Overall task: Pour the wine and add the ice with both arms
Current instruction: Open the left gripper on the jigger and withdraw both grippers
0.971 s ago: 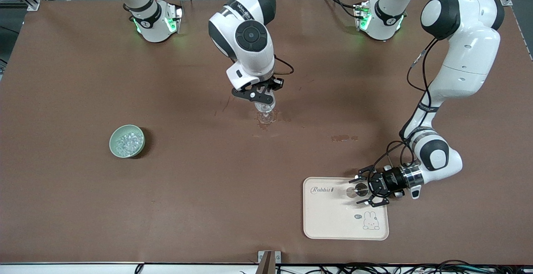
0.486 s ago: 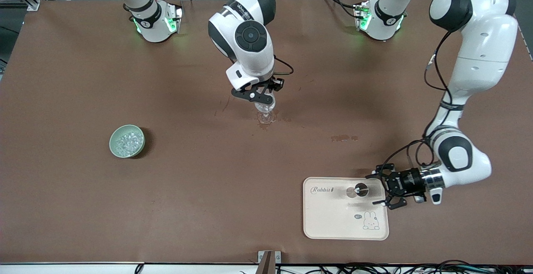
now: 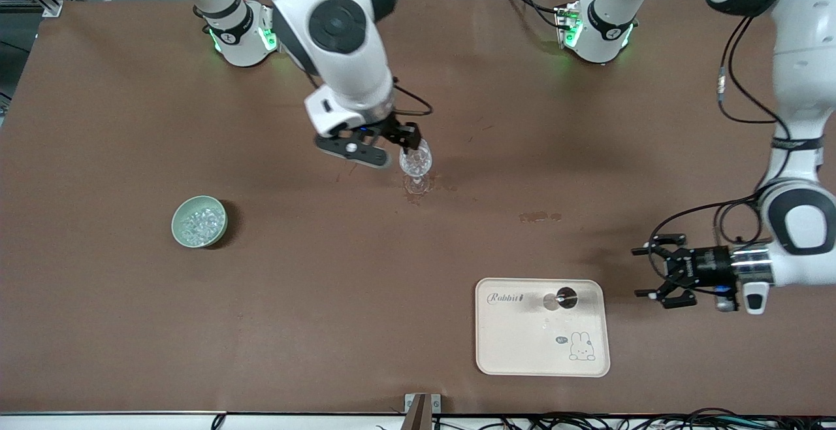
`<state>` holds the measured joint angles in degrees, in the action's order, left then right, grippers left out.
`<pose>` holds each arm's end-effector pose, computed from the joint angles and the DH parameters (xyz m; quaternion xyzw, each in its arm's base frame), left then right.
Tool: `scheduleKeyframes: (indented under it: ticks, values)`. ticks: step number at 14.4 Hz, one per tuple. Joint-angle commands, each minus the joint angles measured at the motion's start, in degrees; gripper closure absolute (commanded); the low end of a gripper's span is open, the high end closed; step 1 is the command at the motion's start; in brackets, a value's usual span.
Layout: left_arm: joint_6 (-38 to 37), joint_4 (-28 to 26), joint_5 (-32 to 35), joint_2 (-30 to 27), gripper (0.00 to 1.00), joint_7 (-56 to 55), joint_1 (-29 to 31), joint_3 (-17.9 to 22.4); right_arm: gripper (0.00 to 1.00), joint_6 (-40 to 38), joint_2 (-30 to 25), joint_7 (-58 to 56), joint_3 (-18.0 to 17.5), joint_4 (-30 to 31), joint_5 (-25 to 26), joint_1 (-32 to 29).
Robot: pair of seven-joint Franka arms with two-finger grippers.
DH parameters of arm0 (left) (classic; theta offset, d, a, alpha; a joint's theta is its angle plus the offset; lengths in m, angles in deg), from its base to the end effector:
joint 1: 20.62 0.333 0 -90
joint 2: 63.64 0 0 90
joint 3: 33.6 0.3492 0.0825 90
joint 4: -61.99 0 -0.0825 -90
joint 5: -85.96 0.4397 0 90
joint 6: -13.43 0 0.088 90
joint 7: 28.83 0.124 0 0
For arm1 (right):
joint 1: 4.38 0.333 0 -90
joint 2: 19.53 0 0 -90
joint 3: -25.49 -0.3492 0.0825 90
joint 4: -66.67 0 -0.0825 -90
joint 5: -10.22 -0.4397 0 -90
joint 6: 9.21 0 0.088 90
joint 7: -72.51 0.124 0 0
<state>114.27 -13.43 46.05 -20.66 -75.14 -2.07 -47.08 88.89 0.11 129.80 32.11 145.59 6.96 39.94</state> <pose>0.7857 0.0435 0.2947 0.7532 0.5052 -0.2655 0.3271 0.5651 0.4604 0.5269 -0.9852 0.1709 0.0084 0.0038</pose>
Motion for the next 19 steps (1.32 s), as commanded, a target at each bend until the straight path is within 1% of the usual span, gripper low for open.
scheduleKeyframes:
  ticks: [1,3,4,6,7,8,9,11,12,13,14,15,16,17,18,19]
  values:
    - [-4.3,-2.1,10.3,-9.5,0.00,-1.2,-1.3,-0.5,0.00,-3.4,-6.3,-0.6,-0.5,1.8,6.2,-3.8]
    - [-7.3,-2.1,14.5,-14.3,0.00,-1.2,-2.3,-1.5,0.00,-4.2,-8.8,-1.9,-0.5,1.8,6.7,-7.8]
    - [-9.7,-2.1,15.0,-16.8,0.00,-1.2,-2.3,-2.1,0.00,-4.2,-9.3,-5.3,-0.5,1.8,6.7,-10.7]
    - [-12.0,-1.9,15.9,-21.9,0.00,-0.6,-2.5,-3.5,0.00,-4.2,-11.1,-11.6,-1.0,1.7,6.6,-16.2]
    - [-12.8,-1.9,18.4,-24.1,0.00,-0.5,-2.7,-4.8,0.00,-4.2,-11.7,-15.3,-1.0,1.7,6.5,-19.2]
    - [-13.6,-1.9,22.2,-25.9,0.00,-0.5,-3.0,-7.3,0.00,-4.4,-12.3,-18.2,-1.2,1.7,6.2,-22.3]
    - [-14.4,-1.9,27.5,-27.6,0.00,-0.5,-3.0,-10.2,0.00,-5.4,-12.6,-21.4,-1.3,1.4,6.2,-25.2]
    - [-15.9,-1.9,37.4,-30.4,0.00,1.8,-2.7,-15.5,0.00,-10.0,-12.7,-29.4,-1.8,-1.1,6.0,-31.0]
    - [-17.1,-1.9,40.7,-31.5,0.00,4.0,-2.6,-17.0,0.00,-12.0,-12.7,-34.4,-1.9,-1.8,6.0,-33.7]
    - [-18.0,-2.1,42.2,-33.5,0.00,7.0,-2.6,-16.9,0.00,-12.8,-12.7,-38.5,-1.8,-1.8,5.9,-35.9]
    - [-18.2,-2.7,42.4,-35.6,0.00,10.9,-3.1,-16.1,0.00,-13.0,-12.8,-43.4,-1.8,-1.8,5.9,-38.6]
    - [-18.3,-3.9,42.4,-37.2,0.00,14.4,-4.5,-13.9,0.00,-13.3,-13.5,-47.6,-1.5,-1.7,6.2,-40.2]
    - [-18.3,-6.0,42.4,-40.0,0.00,18.2,-8.8,-7.9,0.00,-14.0,-14.4,-51.5,-1.3,-1.3,6.2,-41.5]
    - [-18.3,-7.5,42.3,-41.5,0.00,23.3,-13.2,-2.5,0.00,-14.1,-14.8,-54.1,-0.8,-0.9,6.3,-42.6]
    - [-18.7,-8.5,42.0,-42.9,0.00,29.2,-16.3,2.0,0.00,-14.2,-15.6,-55.1,-0.3,0.4,6.3,-43.2]
    - [-19.4,-9.6,41.7,-44.0,0.00,31.9,-17.7,4.7,0.00,-13.6,-17.2,-55.1,-0.1,3.0,6.2,-43.2]
